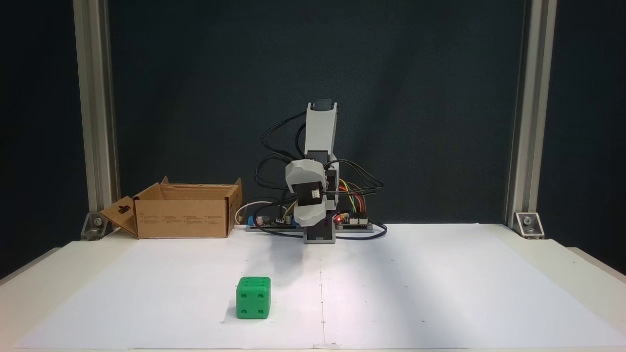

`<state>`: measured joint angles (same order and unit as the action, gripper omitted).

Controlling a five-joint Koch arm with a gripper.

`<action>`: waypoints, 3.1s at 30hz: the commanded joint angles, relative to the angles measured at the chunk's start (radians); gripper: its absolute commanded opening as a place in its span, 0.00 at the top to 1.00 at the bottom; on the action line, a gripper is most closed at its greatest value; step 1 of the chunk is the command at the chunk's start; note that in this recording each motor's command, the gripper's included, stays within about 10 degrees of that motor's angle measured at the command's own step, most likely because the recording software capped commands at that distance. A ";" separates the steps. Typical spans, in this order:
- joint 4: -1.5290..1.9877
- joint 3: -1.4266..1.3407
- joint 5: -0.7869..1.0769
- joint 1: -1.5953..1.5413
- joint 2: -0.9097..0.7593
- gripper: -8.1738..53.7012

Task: Grasp a green dice and put it in the bin.

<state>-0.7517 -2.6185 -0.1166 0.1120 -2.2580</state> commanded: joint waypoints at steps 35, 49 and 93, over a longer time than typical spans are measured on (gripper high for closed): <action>0.213 0.181 0.081 -0.051 -0.112 0.17; 0.914 0.558 0.081 -0.055 -0.109 0.17; 2.413 1.910 0.374 0.117 0.693 0.16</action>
<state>1.6644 -0.7762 0.1503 0.2286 -1.5601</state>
